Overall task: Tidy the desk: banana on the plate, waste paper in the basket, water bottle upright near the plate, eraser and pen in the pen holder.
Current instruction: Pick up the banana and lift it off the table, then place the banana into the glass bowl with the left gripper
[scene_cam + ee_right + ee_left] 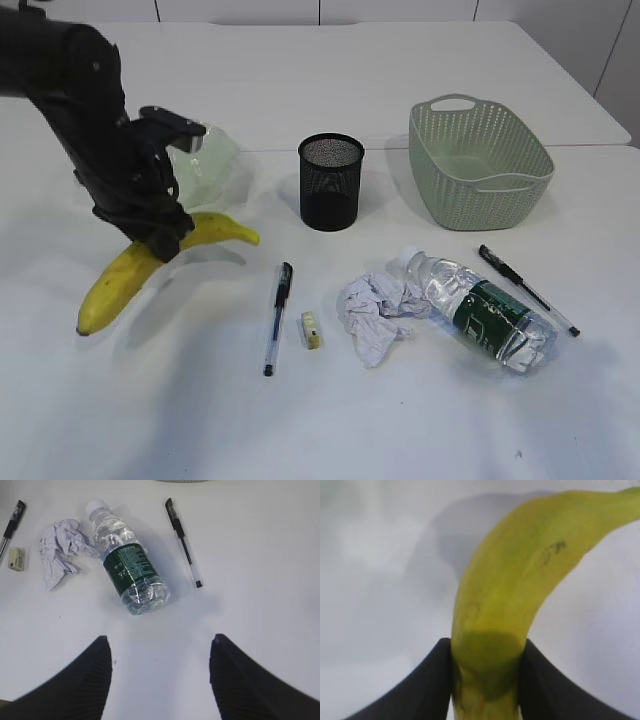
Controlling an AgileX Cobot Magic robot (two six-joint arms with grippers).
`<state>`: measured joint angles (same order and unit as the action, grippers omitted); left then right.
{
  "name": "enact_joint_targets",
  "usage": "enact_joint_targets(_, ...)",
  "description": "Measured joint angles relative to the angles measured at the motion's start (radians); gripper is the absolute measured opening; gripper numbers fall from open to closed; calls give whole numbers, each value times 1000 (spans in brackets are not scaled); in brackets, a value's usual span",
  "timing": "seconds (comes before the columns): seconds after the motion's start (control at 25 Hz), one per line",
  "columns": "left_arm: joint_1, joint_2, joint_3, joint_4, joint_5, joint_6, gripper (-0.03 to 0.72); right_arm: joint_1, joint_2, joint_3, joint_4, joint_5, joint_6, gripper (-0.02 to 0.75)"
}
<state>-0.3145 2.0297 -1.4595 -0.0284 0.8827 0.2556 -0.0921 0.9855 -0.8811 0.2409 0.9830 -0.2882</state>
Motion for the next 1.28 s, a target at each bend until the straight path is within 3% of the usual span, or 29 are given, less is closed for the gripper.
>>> enact_joint_targets(0.2,0,-32,-124,-4,25,-44,272,0,0,0,0,0,0,461)
enact_joint_targets(0.4,17,-42,-260,0,-16,-256,276,0,0,0,0,-1,0,461)
enact_joint_targets(0.72,152,-33,-305,-8,-283,-567,276,0,0,0,18,5,0,461)
enact_joint_targets(0.92,229,17,-305,-65,-314,-598,276,0,0,0,35,8,0,460)
enact_joint_targets(1.28,235,142,-305,-313,-477,-600,276,0,0,0,67,29,0,461)
